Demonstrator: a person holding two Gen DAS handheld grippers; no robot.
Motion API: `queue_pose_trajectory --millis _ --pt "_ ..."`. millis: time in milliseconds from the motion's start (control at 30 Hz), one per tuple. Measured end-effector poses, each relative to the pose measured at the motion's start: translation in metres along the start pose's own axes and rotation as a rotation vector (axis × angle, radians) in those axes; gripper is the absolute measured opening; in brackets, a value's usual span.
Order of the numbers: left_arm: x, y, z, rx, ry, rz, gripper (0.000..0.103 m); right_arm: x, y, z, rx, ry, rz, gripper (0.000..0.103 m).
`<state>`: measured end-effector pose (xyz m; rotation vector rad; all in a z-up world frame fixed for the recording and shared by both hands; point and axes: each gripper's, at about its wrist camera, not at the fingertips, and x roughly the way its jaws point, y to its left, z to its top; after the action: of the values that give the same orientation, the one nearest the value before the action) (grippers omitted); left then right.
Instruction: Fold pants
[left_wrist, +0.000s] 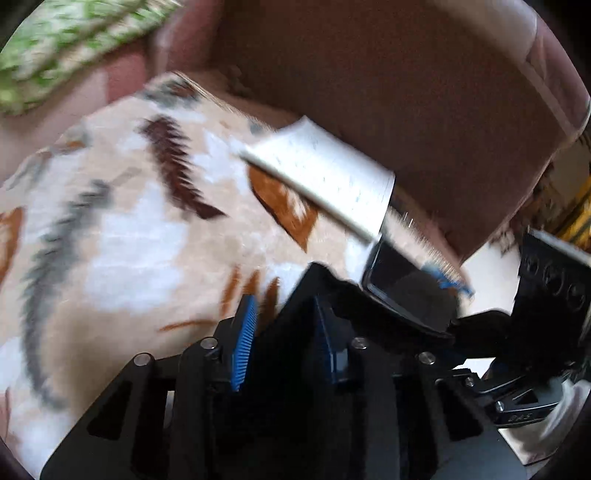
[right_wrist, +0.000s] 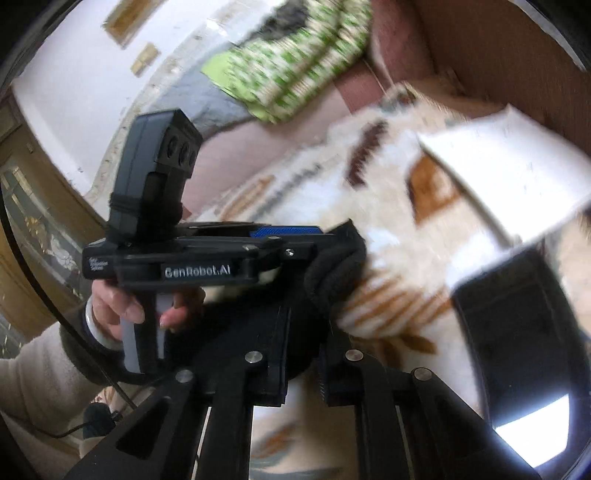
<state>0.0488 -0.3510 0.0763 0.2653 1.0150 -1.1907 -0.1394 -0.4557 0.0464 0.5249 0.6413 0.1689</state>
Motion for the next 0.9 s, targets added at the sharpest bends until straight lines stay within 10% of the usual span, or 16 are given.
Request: queue_pose_trajectory --millis 167,400,633,900 --pt "-0.107 0.031 -0.025 -0.129 -0.152 0.080 0.066 -0.015 0.083 0.015 -0.185 -0.030 0.045 0.011" --pt "-0.216 0.079 -0.118 -0.313 -0.257 0.254 0.070 0.042 0.186 -0.012 -0.390 0.078 0.122 0.011" --pt "-0.209 0.110 -0.203 -0.457 -0.176 0.327 0.071 0.150 0.226 -0.084 -0.459 0.347 0.085 0.020" --pt "-0.177 0.100 -0.224 -0.549 -0.174 0.268 0.071 0.064 0.183 -0.045 -0.323 0.193 0.150 0.057"
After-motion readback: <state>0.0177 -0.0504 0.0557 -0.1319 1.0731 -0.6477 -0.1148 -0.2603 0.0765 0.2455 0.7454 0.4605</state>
